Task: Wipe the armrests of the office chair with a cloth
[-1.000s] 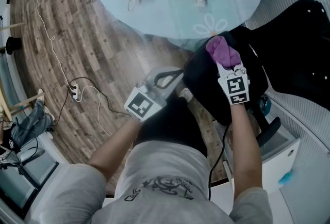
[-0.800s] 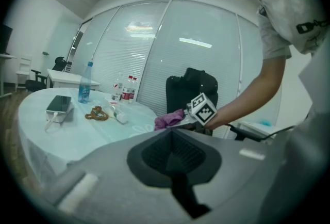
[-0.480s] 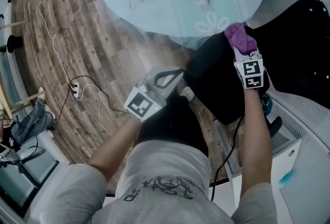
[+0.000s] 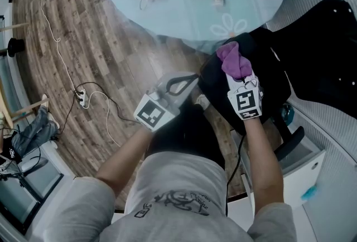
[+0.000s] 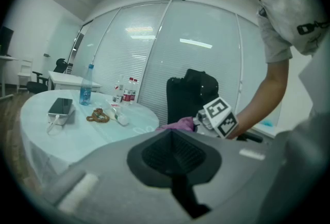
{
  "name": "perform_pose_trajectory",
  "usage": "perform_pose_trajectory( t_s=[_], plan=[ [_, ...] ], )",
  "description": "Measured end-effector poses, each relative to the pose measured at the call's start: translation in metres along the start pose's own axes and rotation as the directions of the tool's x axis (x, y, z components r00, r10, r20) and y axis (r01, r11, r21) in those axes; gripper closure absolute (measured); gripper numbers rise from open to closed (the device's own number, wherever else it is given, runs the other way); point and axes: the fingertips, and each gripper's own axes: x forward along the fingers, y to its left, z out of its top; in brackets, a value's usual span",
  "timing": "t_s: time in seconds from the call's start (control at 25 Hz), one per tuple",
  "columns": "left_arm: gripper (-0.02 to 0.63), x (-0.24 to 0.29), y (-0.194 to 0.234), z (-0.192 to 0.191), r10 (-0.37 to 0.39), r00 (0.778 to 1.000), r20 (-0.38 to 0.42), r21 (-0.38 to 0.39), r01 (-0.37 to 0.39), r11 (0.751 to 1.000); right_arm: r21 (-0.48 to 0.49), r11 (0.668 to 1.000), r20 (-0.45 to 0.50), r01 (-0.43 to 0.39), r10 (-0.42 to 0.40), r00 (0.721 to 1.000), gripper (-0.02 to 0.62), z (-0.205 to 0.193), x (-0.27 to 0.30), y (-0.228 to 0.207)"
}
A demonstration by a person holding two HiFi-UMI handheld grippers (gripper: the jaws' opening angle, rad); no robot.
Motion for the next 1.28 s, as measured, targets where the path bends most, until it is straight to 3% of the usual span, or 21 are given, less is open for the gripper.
perform_pose_trajectory(
  t_s=[0.28,0.56,0.96,1.28],
  plan=[
    [0.604,0.002,-0.001,0.003,0.0,1.0,0.003,0.006,0.0,1.0,-0.011,0.992,0.051,-0.125,0.125,0.991,0.566,0.014,-0.01,0.084],
    [0.604,0.005,-0.004,0.001,-0.009,1.0,0.0,0.003,0.009,1.0,-0.057,0.985,0.059,-0.162,0.166,0.984,0.566,0.014,-0.011,0.091],
    [0.604,0.004,0.0,0.003,0.001,1.0,0.008,-0.007,-0.001,1.0,-0.024,0.994,0.028,-0.106,0.106,0.994,0.565,0.0,0.0,0.016],
    [0.604,0.003,0.0,-0.001,0.0,1.0,0.003,-0.013,0.0,1.0,0.085,0.995,-0.001,0.043,-0.043,0.999,0.563,-0.021,0.003,-0.084]
  ],
)
